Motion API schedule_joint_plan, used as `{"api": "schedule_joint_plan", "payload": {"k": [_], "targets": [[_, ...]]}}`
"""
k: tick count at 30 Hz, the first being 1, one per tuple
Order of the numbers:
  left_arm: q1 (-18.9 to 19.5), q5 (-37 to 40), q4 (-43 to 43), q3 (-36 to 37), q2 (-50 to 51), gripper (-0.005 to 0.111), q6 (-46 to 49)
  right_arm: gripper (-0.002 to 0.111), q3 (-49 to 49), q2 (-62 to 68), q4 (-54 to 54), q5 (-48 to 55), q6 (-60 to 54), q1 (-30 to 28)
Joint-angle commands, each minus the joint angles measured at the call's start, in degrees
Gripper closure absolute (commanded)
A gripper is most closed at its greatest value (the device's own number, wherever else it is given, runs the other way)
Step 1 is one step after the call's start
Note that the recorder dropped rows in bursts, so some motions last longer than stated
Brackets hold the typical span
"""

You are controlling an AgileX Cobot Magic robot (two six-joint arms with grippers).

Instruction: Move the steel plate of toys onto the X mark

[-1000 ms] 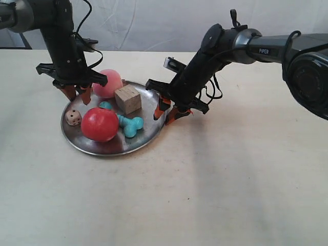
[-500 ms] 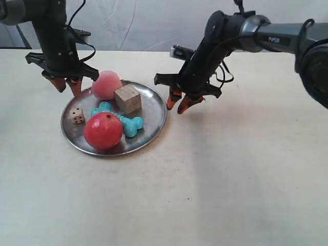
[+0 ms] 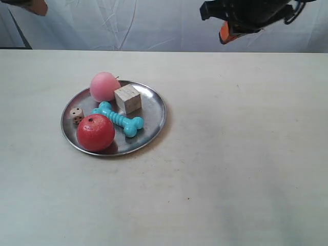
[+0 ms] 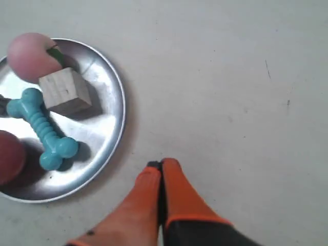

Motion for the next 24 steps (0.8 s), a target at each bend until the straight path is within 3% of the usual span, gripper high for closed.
{"api": "schedule_joint_plan", "payload": {"k": [1,4,6,12,24], "targets": [[0.0,-15.2,-7.7,19.0,-20.1,0.107,5.4,0.108,21.9,-20.0,-0.8,-13.6,-1.4,3.5],[0.0,-26.1,-12.2,36.3,-37.0,0.107,9.7,0.108,42.4,-36.7,-0.6,-30.5,-1.6,7.1],[0.0,-26.5,-7.6,42.2,-43.5,0.107,9.7,0.108,51.9,-44.5,-0.6,-38.8,-1.6,7.4],[0.0,-16.5,-2.7,43.7,-51.5,0.107,9.7,0.108,61.1,-52.9,4.8,-38.5,-1.4,7.4],[0.0,-16.1,-2.7,43.7,-56.6,0.107,9.7,0.108,61.5,-57.2,4.8,-34.4,-1.4,7.4]]}}
